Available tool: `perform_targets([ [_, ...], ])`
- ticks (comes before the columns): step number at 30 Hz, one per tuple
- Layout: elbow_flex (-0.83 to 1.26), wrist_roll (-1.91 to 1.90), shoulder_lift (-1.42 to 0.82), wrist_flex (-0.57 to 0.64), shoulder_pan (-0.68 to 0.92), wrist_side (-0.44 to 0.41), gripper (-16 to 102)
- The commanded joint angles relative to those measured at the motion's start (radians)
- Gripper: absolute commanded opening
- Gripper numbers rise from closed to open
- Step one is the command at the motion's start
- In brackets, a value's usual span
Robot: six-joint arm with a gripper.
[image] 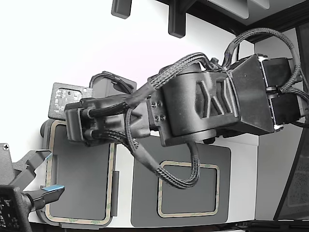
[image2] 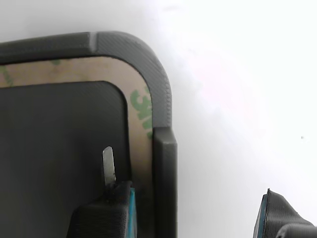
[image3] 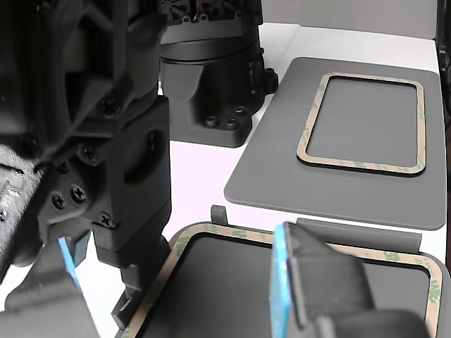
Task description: Move top rectangular frame to the holder.
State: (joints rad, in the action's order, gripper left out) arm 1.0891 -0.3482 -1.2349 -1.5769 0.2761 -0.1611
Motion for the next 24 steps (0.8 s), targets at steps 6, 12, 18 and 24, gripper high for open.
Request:
perform_targets([
  [6,0.318,-0.256,-0.322,0.256,-0.02,-0.08,100],
  [12,0.6,-0.201,-0.6,0.417,-0.075,-0.071,100],
  [18,0.816,-0.048,-0.85,0.463,-0.141,-0.032,100],
  [24,1.04,0.149,-1.104,0.529,-0.218,-0.015,100],
])
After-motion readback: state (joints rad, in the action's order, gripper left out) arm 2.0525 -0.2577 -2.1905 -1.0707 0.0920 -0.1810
